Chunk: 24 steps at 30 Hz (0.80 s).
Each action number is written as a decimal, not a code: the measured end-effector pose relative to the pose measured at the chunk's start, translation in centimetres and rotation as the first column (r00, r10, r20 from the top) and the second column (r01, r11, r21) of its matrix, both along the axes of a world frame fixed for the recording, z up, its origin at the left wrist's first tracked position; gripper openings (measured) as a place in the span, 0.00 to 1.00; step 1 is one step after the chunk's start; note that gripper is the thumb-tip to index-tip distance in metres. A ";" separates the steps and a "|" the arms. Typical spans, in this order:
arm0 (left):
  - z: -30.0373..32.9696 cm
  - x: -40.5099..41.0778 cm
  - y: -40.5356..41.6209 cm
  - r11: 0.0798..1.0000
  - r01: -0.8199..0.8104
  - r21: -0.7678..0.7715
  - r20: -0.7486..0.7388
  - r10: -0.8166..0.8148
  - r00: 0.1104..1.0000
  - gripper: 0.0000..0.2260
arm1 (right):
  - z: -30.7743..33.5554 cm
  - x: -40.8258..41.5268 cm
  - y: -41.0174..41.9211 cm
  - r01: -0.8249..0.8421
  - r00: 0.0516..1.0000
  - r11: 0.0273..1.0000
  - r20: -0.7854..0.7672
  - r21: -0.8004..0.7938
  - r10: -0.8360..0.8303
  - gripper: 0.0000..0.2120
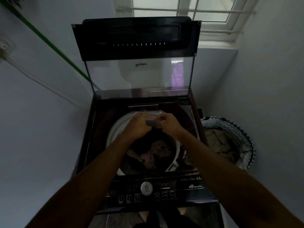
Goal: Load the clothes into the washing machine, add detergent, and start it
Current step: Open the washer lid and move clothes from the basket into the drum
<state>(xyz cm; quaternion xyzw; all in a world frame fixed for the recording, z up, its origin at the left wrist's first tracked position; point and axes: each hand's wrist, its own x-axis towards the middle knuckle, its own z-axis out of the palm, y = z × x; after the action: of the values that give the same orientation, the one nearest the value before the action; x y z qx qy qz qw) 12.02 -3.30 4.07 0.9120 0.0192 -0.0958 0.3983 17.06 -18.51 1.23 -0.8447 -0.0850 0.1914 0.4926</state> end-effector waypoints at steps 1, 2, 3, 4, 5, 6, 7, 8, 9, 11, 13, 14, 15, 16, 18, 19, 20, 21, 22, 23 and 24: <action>-0.1 0.3 -0.5 1.000 -0.008 -0.010 -0.007 0.008 1.000 0.16 | 0.0 0.2 -0.6 0.015 1.000 1.000 -0.015 -0.007 -0.015 0.06; -0.3 0.7 -1.2 1.000 -0.021 -0.008 -0.007 0.021 1.000 0.15 | -0.1 0.3 -1.4 0.034 0.999 0.999 -0.015 -0.019 -0.034 0.06; -0.5 1.1 -1.9 1.000 -0.028 -0.012 -0.013 0.028 1.000 0.15 | -0.2 0.5 -2.3 0.058 0.998 0.998 0.006 -0.036 -0.057 0.06; -0.7 1.6 -2.8 1.000 -0.012 -0.024 -0.016 0.012 1.000 0.15 | -0.4 0.6 -3.3 0.086 0.996 0.995 0.036 -0.052 -0.084 0.05; -1.0 2.2 -3.8 0.999 0.011 -0.044 -0.023 -0.012 1.000 0.14 | -0.4 0.7 -4.5 0.119 0.992 0.991 0.049 -0.054 -0.117 0.05; -1.1 2.6 -4.8 0.998 0.036 -0.052 -0.024 -0.038 0.999 0.14 | -0.4 0.7 -5.4 0.157 0.987 0.987 0.037 -0.039 -0.156 0.06; -1.2 3.0 -6.0 0.996 0.068 -0.053 -0.021 -0.070 0.997 0.15 | -0.5 0.8 -6.6 0.212 0.977 0.977 0.016 -0.019 -0.212 0.06; -1.4 3.5 -7.3 0.994 0.099 -0.045 -0.019 -0.100 0.995 0.16 | -0.6 0.9 -7.9 0.272 0.962 0.962 0.004 -0.009 -0.272 0.05; -1.4 3.9 -8.6 0.990 0.133 -0.037 -0.015 -0.134 0.991 0.17 | -0.8 1.0 -9.2 0.334 0.943 0.943 0.005 -0.002 -0.334 0.05; -1.9 4.5 -11.0 0.980 0.200 -0.008 0.029 -0.199 0.980 0.17 | -1.4 1.4 -11.9 0.438 0.899 0.899 0.012 -0.005 -0.437 0.06; -2.6 5.2 -13.5 0.964 0.265 0.021 0.081 -0.266 0.961 0.17 | -2.1 1.8 -14.7 0.520 0.854 0.854 -0.003 -0.002 -0.520 0.04; -2.9 5.5 -14.7 0.957 0.289 0.035 0.108 -0.291 0.951 0.16 | -2.6 2.1 -16.1 0.555 0.832 0.832 -0.024 0.003 -0.554 0.04; -3.2 5.9 -16.0 0.949 0.312 0.050 0.134 -0.316 0.939 0.15 | -3.1 2.3 -17.4 0.579 0.815 0.815 -0.040 0.002 -0.579 0.06; -3.4 6.2 -17.0 0.939 0.337 0.068 0.156 -0.344 0.926 0.14 | -3.5 2.4 -18.5 0.588 0.808 0.809 -0.047 -0.005 -0.588 0.07; -4.0 7.3 -19.4 0.906 0.411 0.100 0.160 -0.423 0.892 0.12 | -4.8 2.9 -20.8 0.605 0.793 0.796 -0.082 -0.012 -0.603 0.07; -4.2 7.9 -20.7 0.886 0.449 0.117 0.151 -0.463 0.874 0.11 | -5.5 3.2 -21.8 0.617 0.781 0.787 -0.110 -0.018 -0.615 0.07; -4.4 8.6 -22.0 0.870 0.478 0.123 0.131 -0.491 0.861 0.10 | -6.3 3.4 -22.9 0.627 0.768 0.778 -0.135 -0.037 -0.626 0.06; -4.4 9.1 -23.2 0.861 0.495 0.113 0.099 -0.506 0.857 0.09 | -6.8 3.6 -23.7 0.625 0.764 0.778 -0.158 -0.057 -0.626 0.07; -4.6 9.8 -24.7 0.850 0.519 0.094 0.053 -0.524 0.850 0.09 | -7.4 4.0 -24.7 0.619 0.761 0.780 -0.176 -0.091 -0.625 0.07; -4.6 10.5 -26.1 0.832 0.547 0.092 0.019 -0.551 0.834 0.13 | -8.1 4.5 -25.7 0.612 0.759 0.781 -0.185 -0.125 -0.624 0.07; -4.5 11.2 -27.5 0.806 0.582 0.110 -0.027 -0.583 0.812 0.17 | -8.7 5.0 -26.7 0.607 0.754 0.779 -0.198 -0.157 -0.627 0.07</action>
<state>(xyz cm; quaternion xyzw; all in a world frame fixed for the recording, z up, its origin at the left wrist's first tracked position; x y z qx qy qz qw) 23.24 -30.83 -0.46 0.8954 -0.2576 -0.2082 0.2975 22.04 -45.24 -7.51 -0.8157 0.2662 0.1219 0.4989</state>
